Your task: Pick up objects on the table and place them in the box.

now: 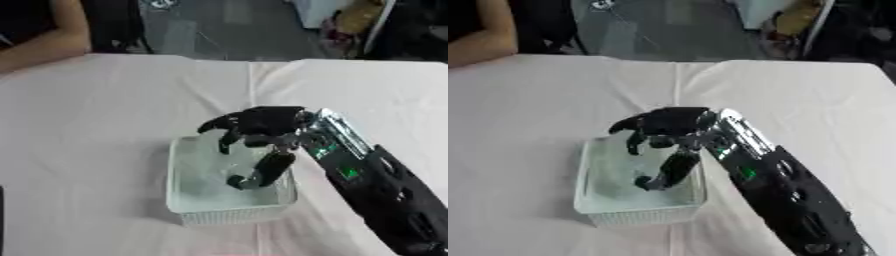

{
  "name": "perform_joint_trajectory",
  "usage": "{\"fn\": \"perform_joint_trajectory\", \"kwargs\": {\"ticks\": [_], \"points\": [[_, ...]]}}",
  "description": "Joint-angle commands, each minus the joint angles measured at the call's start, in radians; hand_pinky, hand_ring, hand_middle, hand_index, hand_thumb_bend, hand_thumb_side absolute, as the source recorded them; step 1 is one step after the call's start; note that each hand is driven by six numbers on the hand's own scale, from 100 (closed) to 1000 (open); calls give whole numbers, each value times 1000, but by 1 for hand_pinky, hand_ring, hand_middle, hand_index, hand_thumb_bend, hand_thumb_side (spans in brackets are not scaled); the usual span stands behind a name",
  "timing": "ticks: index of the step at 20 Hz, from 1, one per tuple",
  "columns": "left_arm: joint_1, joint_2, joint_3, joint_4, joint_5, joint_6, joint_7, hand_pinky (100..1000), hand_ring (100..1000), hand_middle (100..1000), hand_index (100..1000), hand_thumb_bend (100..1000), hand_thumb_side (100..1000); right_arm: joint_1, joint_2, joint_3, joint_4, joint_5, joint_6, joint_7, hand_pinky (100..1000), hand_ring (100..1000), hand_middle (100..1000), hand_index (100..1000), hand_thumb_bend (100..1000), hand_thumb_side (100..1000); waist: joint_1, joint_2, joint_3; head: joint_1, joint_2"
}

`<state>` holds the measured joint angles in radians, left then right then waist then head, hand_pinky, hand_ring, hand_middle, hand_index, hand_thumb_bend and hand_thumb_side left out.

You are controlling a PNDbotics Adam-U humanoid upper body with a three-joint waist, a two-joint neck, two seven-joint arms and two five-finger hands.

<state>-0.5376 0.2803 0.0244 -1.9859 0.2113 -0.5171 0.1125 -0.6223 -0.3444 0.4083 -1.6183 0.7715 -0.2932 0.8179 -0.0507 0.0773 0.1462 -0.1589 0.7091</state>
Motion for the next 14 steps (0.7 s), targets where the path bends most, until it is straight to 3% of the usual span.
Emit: {"fn": "perform_joint_trajectory", "kwargs": {"ticks": [1,9,14], "points": [[-9,27,1,-14,1,2,-3,681,704,731,873,522,885,-12,-18,-4,6,-6,-106,89,709,771,712,712,100,1000,7,-16,-2,-2,0],[-8,27,1,-14,1,2,-4,681,704,731,873,523,887,-16,-15,-19,23,-23,-79,89,924,993,971,776,100,1000,7,-16,-3,-2,0],[-8,27,1,-14,1,2,-4,681,704,731,873,523,885,-22,-17,-38,4,-39,-48,89,962,1000,1000,739,100,1000,8,-17,-4,-1,0]]}}
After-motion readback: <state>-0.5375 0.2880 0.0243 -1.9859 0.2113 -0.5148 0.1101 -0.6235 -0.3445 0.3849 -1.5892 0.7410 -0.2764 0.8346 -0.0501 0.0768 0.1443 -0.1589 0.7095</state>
